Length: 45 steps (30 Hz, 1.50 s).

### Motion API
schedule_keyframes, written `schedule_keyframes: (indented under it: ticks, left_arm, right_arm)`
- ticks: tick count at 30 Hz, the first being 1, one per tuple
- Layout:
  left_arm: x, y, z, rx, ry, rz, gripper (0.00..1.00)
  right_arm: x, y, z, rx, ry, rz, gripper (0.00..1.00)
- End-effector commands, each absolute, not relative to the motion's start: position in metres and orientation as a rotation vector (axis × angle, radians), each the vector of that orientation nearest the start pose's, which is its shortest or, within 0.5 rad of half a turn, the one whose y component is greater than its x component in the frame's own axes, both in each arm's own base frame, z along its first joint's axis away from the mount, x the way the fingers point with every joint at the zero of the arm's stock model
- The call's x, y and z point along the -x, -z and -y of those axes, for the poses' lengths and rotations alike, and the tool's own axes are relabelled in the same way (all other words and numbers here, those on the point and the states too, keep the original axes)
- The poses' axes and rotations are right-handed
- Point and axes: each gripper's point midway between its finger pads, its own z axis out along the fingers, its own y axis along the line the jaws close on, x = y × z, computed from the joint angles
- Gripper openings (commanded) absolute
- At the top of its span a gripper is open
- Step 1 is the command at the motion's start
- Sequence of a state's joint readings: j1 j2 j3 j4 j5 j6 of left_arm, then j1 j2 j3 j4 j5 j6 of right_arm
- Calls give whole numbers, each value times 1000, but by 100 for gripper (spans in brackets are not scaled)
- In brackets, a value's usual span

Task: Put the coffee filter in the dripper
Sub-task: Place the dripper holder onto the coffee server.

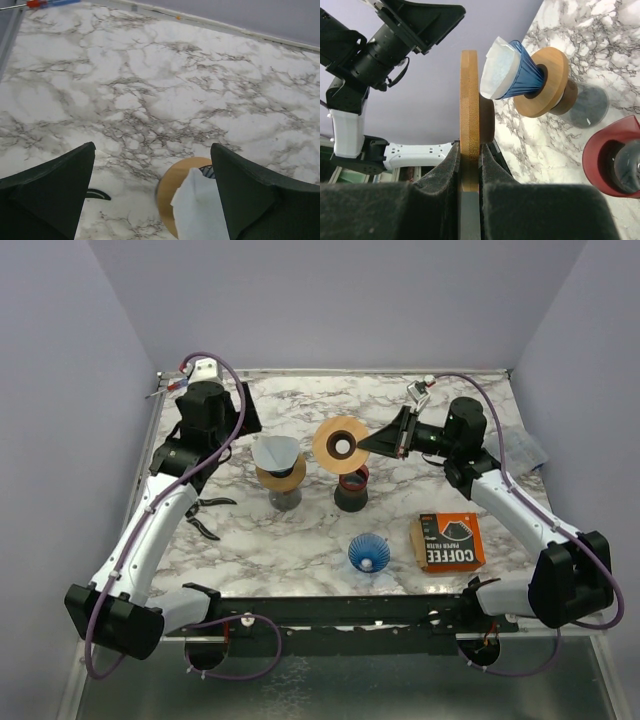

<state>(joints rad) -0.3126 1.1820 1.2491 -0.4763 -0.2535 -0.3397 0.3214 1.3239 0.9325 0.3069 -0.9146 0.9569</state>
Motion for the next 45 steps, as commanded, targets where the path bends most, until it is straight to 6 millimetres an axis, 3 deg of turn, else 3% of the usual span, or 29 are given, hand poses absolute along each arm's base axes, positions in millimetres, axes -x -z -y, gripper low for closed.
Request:
schedule_keyframes:
  ticks: [1,5,9,20,32,45]
  left_arm:
    - [-352,-300,40,303,-10,-1948,99]
    - [-344,-297,23,378,-52,-1934,99]
    - [-336,-296,19,418,-36,-1917,99]
    - [-330,-270,34,405,56,-1975,99]
    - [-329,-262,40,392,88,-1996,99]
    - [-328,-263,46,376,130,-2000,99]
  right_arm:
    - [-301,-288,-261,141,-1602,-1975,0]
    - [-311,-269,-253,44,-1573,-2048,0]
    - [-317,-252,-248,-21,-1567,-2092,0]
    - [-321,-210,-245,-117,-1579,-2193,0]
    - [-318,-183,-237,-182,-1554,-2248,0]
    - [-315,-174,-233,-188,-1550,-2259,0]
